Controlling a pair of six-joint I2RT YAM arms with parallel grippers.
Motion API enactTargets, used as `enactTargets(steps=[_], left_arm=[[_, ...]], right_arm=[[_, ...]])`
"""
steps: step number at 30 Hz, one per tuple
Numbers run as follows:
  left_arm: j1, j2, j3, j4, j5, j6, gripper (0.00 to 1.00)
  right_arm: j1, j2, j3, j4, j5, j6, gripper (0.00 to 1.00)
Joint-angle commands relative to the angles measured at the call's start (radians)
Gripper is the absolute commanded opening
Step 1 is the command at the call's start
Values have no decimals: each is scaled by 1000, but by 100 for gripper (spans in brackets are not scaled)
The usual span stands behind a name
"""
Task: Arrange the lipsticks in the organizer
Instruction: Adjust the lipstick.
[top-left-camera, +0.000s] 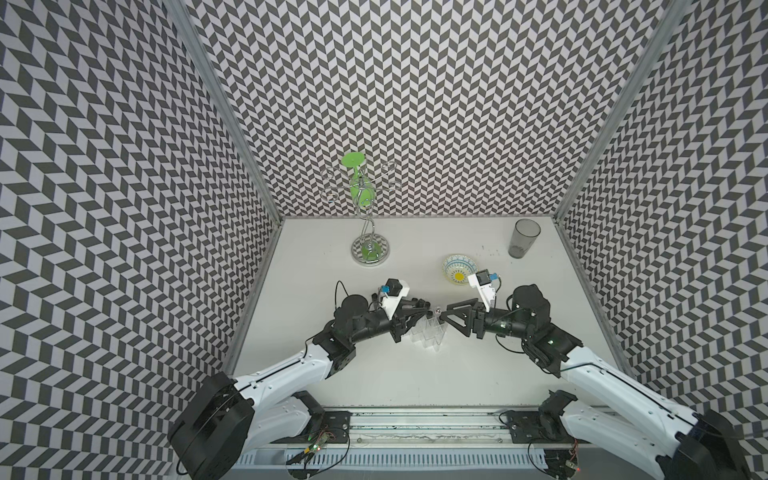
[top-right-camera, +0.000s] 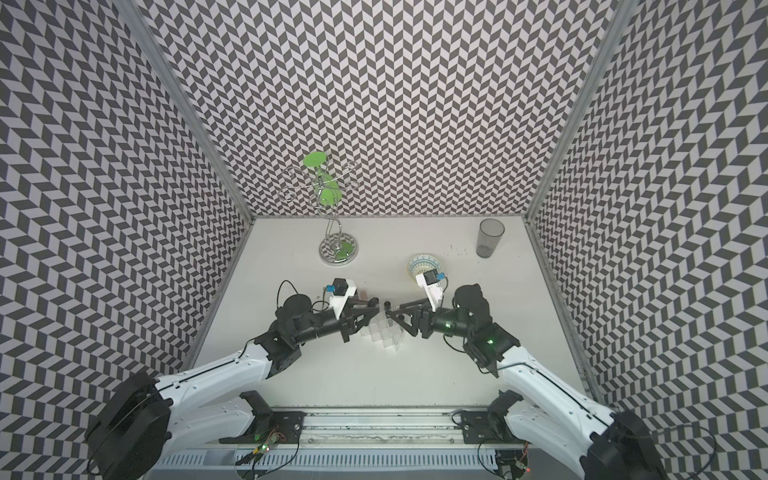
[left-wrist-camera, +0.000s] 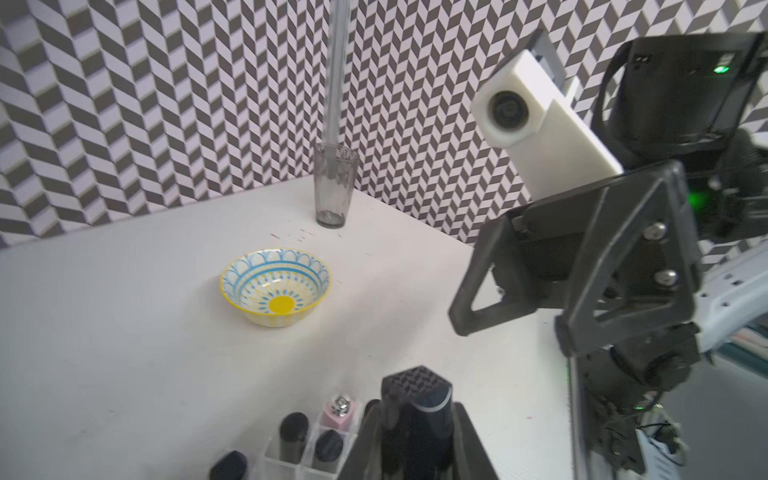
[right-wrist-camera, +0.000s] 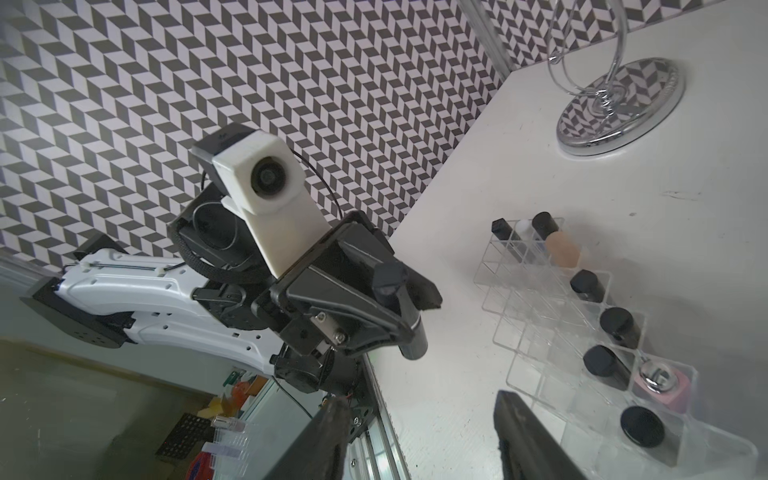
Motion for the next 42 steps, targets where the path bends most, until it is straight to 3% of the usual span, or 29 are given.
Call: enactTargets(steps=[1, 4, 9, 16, 23, 37, 40, 41, 42], left_arm=[[39, -1, -8, 82, 51, -141, 0], [61, 15, -24, 123, -65, -113, 0], [73, 114, -14, 238, 139, -121, 0], [74, 124, -19, 232, 122, -97, 0], [77, 115, -15, 221, 121, -82, 0], [87, 108, -25, 210, 112, -70, 0], [90, 105, -22, 192, 100, -65, 0], [92, 103, -24, 189, 96, -65, 9], [94, 100, -26, 185, 91, -67, 26]], right_arm=[[29, 58, 56, 162, -21, -43, 59], [31, 88, 54, 188, 33, -51, 60], [32, 177, 93, 300, -1, -62, 59], [54, 327, 164, 354, -88, -67, 54], [92, 406, 226, 275, -32, -115, 53], [111, 461, 264, 197, 21, -149, 19], [126, 464, 274, 190, 42, -154, 18], [127, 465, 278, 189, 47, -155, 17], [129, 464, 280, 185, 55, -155, 17]])
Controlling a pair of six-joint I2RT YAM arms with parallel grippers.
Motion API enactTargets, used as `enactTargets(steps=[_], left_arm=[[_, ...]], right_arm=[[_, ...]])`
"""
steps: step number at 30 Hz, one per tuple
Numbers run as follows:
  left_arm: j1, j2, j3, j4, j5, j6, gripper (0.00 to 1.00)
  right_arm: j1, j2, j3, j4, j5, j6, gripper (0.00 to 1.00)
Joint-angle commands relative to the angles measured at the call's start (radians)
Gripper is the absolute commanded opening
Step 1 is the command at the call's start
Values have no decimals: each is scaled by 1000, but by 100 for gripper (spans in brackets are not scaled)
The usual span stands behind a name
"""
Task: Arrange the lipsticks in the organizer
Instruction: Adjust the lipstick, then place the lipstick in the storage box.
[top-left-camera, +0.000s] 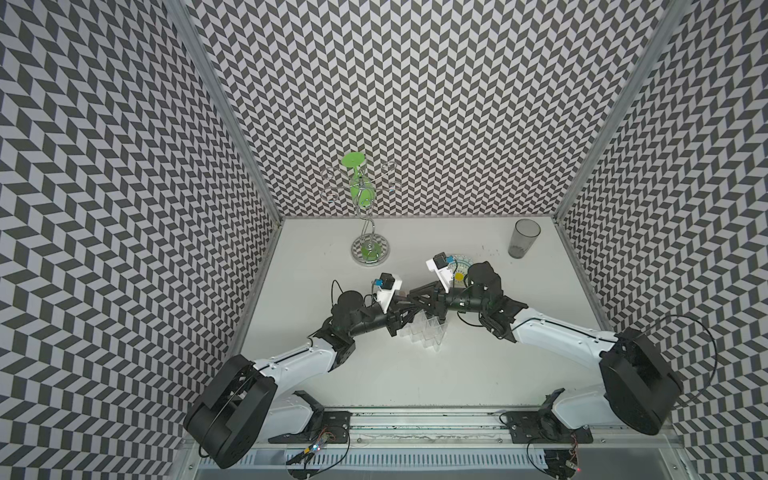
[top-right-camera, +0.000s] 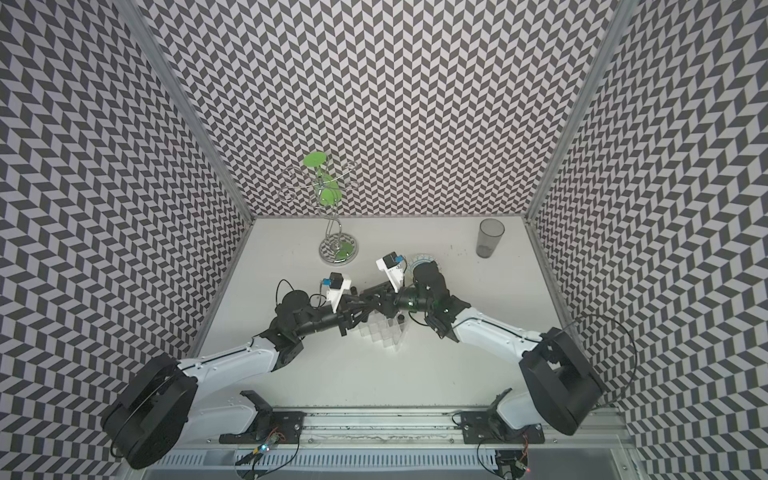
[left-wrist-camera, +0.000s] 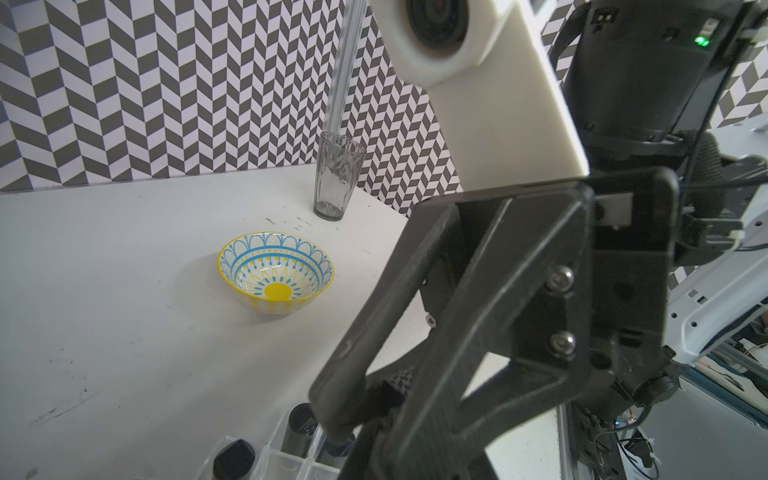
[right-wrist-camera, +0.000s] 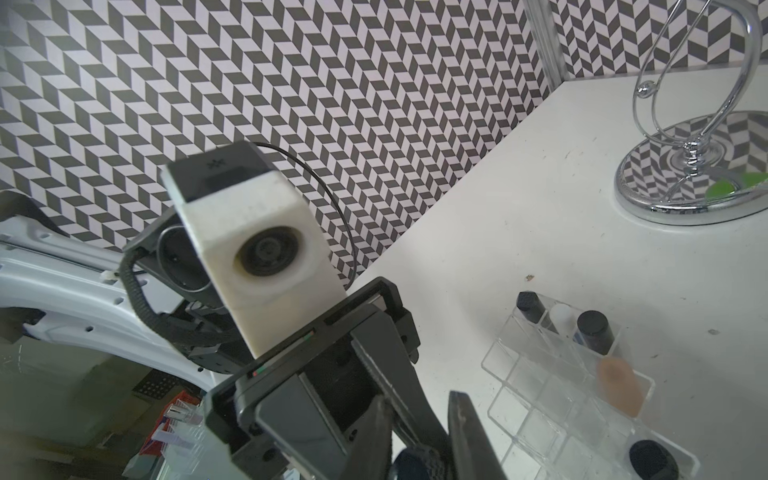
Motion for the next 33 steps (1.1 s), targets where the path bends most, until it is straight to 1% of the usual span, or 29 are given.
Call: enactTargets(steps=[1, 3, 5, 6, 7, 9, 12, 13, 14, 15, 18, 22, 25, 33], left_arm=[[3, -29, -2, 7, -16, 1, 40], [13, -45, -5, -20, -37, -6, 53], [31, -77, -17, -62, -85, -27, 70], [37, -97, -24, -86, -111, -35, 76], [48, -126, -35, -117, -148, -48, 80], [72, -181, -64, -149, -210, -72, 84], [114, -252, -94, -205, -249, -85, 86], [129, -274, -101, -224, -267, -85, 86], [142, -291, -111, -240, -297, -120, 87], [151, -306, -118, -252, -323, -128, 88], [186, -323, -148, -243, -381, -158, 90], [254, -307, -191, -179, -349, -198, 89], [289, -294, -210, -141, -312, -206, 88], [297, -260, -214, -101, -294, -194, 87]], right_arm=[[26, 14, 30, -16, 44, -31, 17], [28, 8, 38, -41, 93, -39, 16], [31, 2, 49, -85, 164, -65, 16], [34, 1, 53, -103, 197, -74, 15], [36, -1, 57, -116, 232, -85, 15], [41, 7, 58, -124, 271, -93, 15], [56, 32, 68, -127, 316, -104, 15], [65, 47, 78, -136, 342, -115, 14], [76, 61, 91, -143, 374, -127, 15], [85, 75, 103, -156, 400, -138, 14], [124, 116, 126, -155, 493, -175, 14], [155, 180, 175, -164, 586, -213, 14], [157, 216, 202, -164, 614, -228, 14], [164, 297, 232, -148, 702, -268, 14]])
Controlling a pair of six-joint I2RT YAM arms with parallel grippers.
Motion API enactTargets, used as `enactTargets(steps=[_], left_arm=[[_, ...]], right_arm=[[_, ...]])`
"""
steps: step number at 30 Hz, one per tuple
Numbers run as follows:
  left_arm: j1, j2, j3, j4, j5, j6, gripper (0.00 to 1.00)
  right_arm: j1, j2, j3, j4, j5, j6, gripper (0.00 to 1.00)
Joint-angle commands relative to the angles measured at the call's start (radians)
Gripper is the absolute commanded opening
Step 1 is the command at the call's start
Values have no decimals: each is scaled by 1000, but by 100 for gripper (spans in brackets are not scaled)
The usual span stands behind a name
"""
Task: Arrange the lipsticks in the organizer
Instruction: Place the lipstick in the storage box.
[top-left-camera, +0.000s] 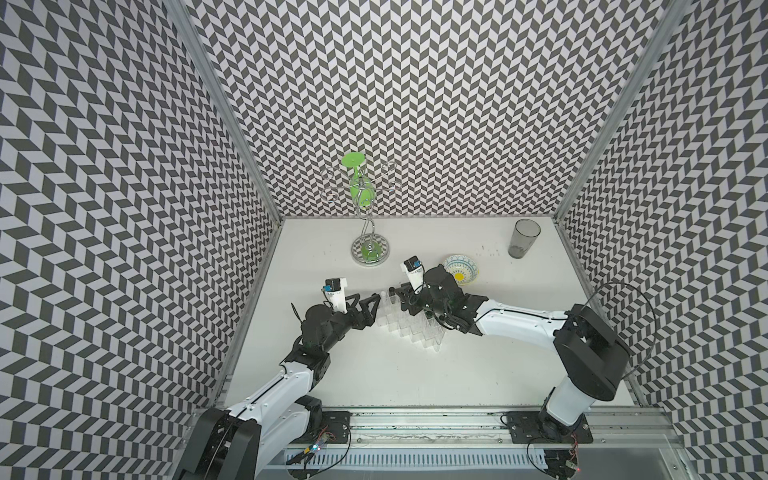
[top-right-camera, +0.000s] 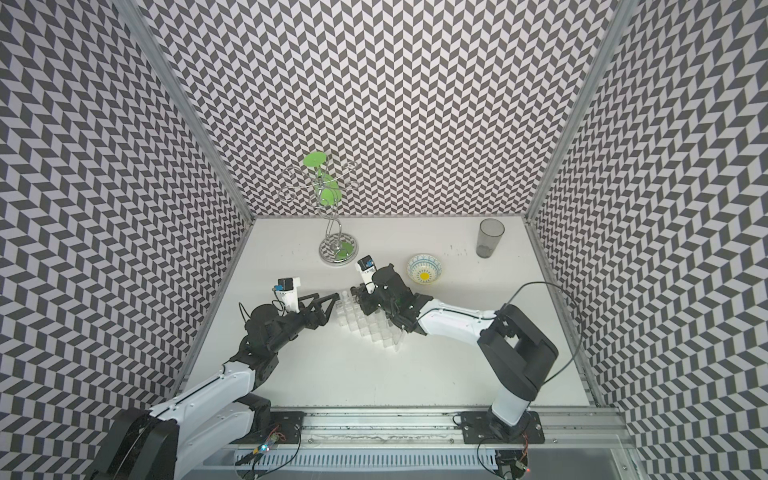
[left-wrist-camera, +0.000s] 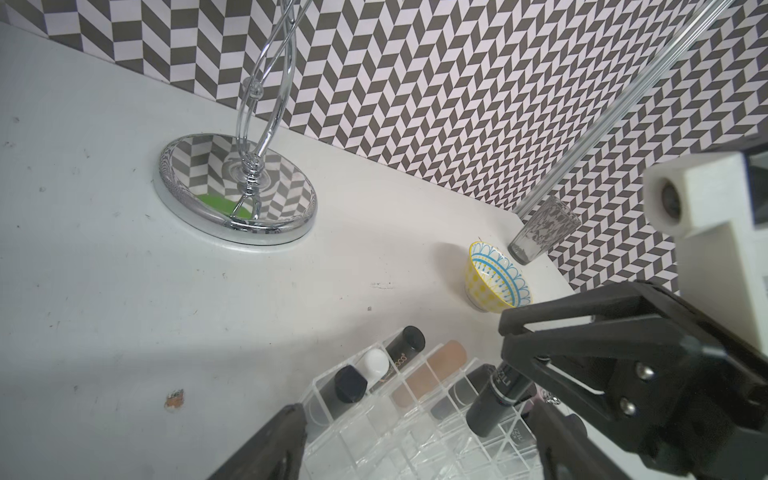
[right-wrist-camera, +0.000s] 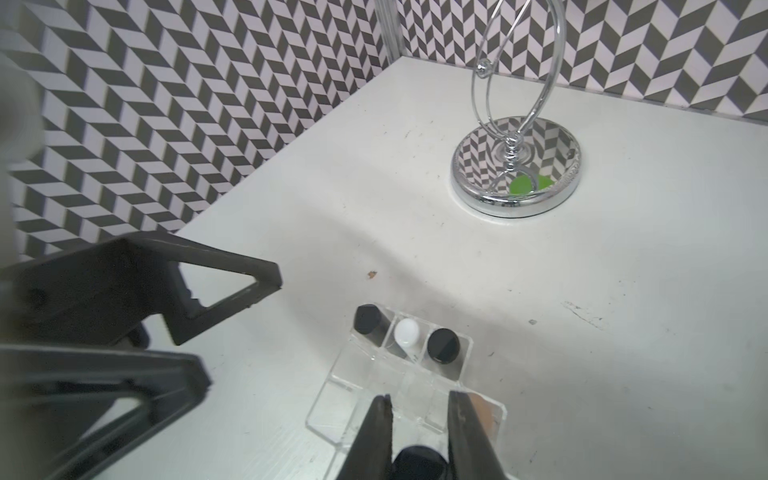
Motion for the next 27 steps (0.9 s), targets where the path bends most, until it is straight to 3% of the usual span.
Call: enactTargets(steps=[1, 15, 23, 27], left_arm=[[7, -4, -7, 54, 23, -3, 87], [5, -90, -21, 23, 1, 9, 85], [5, -46, -17, 51, 13, 6, 86], [4, -16, -14, 77, 32, 1, 86]], right_arm=[[7, 33, 17, 47, 69, -35, 14], [67, 57, -55, 142, 226, -97, 16], [70, 32, -113, 163, 183, -56, 45], [70, 30, -111, 136, 179, -55, 48]])
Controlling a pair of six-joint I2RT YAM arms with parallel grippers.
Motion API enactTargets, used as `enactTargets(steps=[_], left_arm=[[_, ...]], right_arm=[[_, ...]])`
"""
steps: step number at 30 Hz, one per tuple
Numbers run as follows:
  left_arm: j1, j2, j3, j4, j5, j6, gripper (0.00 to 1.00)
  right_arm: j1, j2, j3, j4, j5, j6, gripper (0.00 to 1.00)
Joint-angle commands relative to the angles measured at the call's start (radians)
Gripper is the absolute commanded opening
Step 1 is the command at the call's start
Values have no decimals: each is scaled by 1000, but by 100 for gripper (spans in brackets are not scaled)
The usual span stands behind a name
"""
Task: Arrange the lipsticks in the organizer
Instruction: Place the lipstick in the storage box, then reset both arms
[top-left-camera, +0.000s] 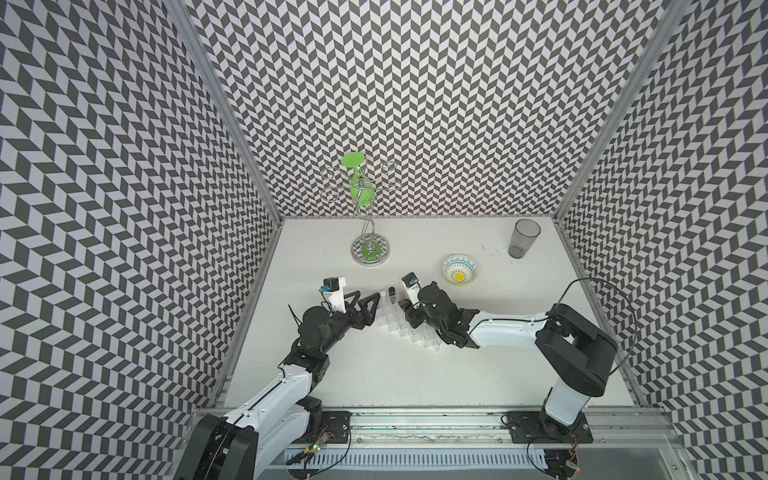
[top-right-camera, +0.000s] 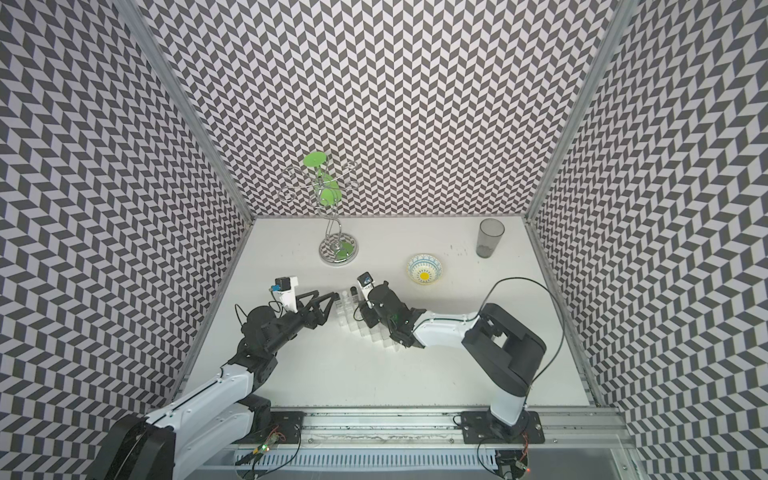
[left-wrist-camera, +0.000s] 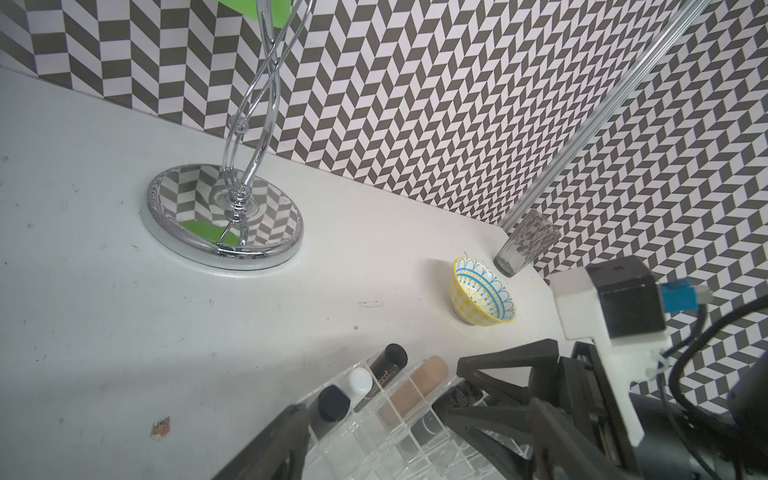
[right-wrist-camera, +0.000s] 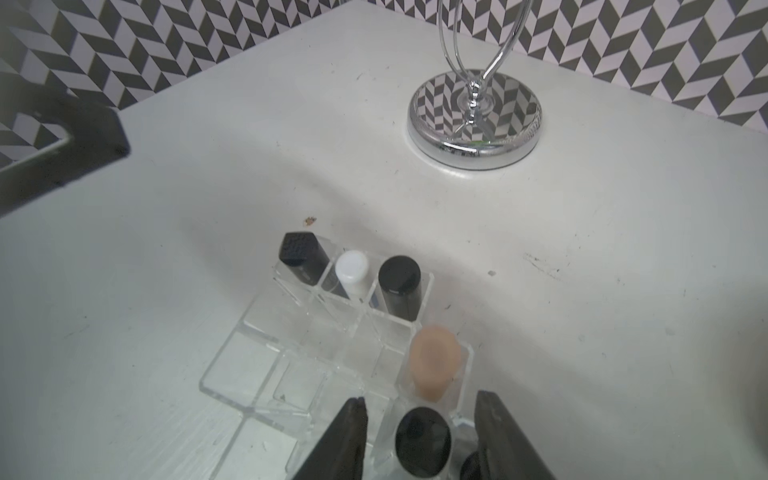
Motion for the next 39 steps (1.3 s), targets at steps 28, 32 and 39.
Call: enactTargets(steps=[28, 32, 39], left_arm=[[106, 100, -8, 321, -659, 559, 99], [168, 295, -18, 417, -633, 560, 99], [297, 418, 64, 424, -460, 465, 100]], right_arm=[[-674, -690, -580, 469, 45, -158, 99], [-723, -589, -714, 736, 13, -157, 100], [-758, -354, -687, 869, 5, -200, 100]])
